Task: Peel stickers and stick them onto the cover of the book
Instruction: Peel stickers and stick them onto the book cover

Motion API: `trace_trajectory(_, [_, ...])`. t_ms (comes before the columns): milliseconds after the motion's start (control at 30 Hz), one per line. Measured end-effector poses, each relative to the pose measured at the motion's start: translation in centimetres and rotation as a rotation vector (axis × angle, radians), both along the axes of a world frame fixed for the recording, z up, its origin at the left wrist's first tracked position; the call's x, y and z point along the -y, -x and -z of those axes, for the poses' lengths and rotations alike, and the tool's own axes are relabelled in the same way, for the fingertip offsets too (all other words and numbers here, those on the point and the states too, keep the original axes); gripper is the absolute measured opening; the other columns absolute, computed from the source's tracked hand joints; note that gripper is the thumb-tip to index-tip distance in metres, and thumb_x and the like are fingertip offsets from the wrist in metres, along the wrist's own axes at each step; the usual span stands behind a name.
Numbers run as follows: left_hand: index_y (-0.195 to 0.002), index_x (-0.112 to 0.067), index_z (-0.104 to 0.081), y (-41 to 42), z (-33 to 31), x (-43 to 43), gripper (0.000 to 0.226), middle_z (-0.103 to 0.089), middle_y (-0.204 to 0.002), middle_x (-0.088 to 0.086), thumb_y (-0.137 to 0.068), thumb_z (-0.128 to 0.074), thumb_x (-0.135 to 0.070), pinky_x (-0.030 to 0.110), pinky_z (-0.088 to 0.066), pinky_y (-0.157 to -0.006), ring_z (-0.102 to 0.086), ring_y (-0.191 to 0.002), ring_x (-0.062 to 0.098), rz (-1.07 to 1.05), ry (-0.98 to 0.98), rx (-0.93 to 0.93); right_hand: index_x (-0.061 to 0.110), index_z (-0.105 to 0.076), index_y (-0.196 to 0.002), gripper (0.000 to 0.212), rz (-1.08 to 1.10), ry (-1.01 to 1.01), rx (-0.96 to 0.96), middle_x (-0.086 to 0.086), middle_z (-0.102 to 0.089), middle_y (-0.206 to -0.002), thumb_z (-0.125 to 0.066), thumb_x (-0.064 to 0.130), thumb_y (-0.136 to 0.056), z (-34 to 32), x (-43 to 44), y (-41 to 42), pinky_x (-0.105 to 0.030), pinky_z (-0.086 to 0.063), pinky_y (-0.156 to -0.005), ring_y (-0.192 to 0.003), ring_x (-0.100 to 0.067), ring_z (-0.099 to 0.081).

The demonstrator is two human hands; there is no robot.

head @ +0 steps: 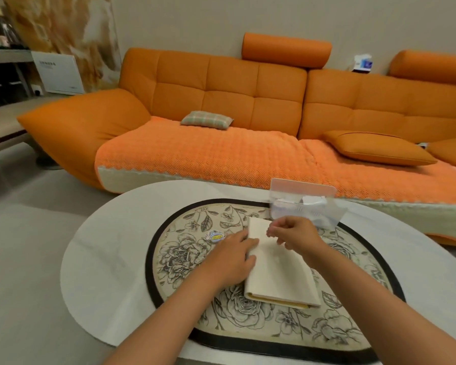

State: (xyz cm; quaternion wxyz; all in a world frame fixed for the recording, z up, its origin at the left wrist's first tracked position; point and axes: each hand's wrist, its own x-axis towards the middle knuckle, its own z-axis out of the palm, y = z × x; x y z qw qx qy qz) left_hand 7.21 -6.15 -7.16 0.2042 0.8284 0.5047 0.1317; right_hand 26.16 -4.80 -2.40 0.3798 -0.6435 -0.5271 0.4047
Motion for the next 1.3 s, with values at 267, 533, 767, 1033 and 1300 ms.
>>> trace_trajectory(267, [-0.136, -0.031, -0.055, 1.8, -0.7, 1.4, 0.047, -0.037, -0.144, -0.010, -0.090, -0.058, -0.040, 0.032, -0.038, -0.109, -0.037, -0.134, 0.011, 0.021, 0.016, -0.005, -0.001, -0.069, -0.103, 0.014, -0.008, 0.188, -0.292, -0.015, -0.076, -0.100, -0.070, 0.004, -0.091, 0.3, 1.6, -1.0, -0.035, -0.061, -0.063, -0.085, -0.032, -0.076])
trace_trajectory(533, [-0.153, -0.028, -0.033, -0.9, -0.7, -2.8, 0.064, -0.017, -0.163, -0.003, -0.096, -0.056, -0.046, 0.043, -0.028, -0.119, -0.020, -0.150, 0.021, -0.006, 0.094, 0.065, 0.008, -0.075, -0.101, 0.012, 0.046, 0.167, -0.239, -0.010, -0.076, -0.102, -0.072, 0.012, -0.090, -0.1, 2.7, -2.2, -0.028, -0.052, -0.051, -0.068, -0.022, -0.070])
trace_trajectory(767, [-0.150, -0.031, -0.038, -1.1, 0.5, -1.9, 0.063, -0.029, -0.153, -0.008, -0.094, -0.061, -0.047, 0.033, -0.027, -0.115, -0.025, -0.145, 0.016, -0.013, 0.069, 0.179, 0.010, -0.074, -0.103, 0.014, 0.007, 0.114, -0.190, -0.011, -0.076, -0.097, -0.073, 0.015, -0.091, 0.2, 3.2, -3.2, -0.027, -0.047, -0.050, -0.063, -0.018, -0.069])
trace_trajectory(1033, [-0.117, -0.042, -0.065, -3.1, -1.9, 0.3, 0.024, -0.067, -0.096, -0.018, -0.094, -0.064, -0.041, 0.023, -0.049, -0.082, -0.060, -0.092, -0.001, -0.116, 0.032, 0.481, 0.008, -0.077, -0.094, 0.007, -0.111, -0.033, -0.221, -0.008, -0.073, -0.077, -0.075, 0.011, -0.087, 1.6, 2.4, -2.4, -0.031, -0.044, -0.048, -0.058, -0.022, -0.062])
trace_trajectory(1300, [-0.103, -0.038, -0.070, -3.3, -2.1, -0.6, 0.028, -0.065, -0.076, -0.006, -0.085, -0.076, -0.017, 0.024, -0.054, -0.066, -0.066, -0.067, 0.016, -0.260, 0.165, 0.767, 0.008, -0.076, -0.098, 0.017, -0.102, 0.044, -0.358, -0.009, -0.076, -0.089, -0.069, 0.023, -0.093, 1.7, 1.9, -2.6, -0.029, -0.039, -0.049, -0.059, -0.019, -0.062])
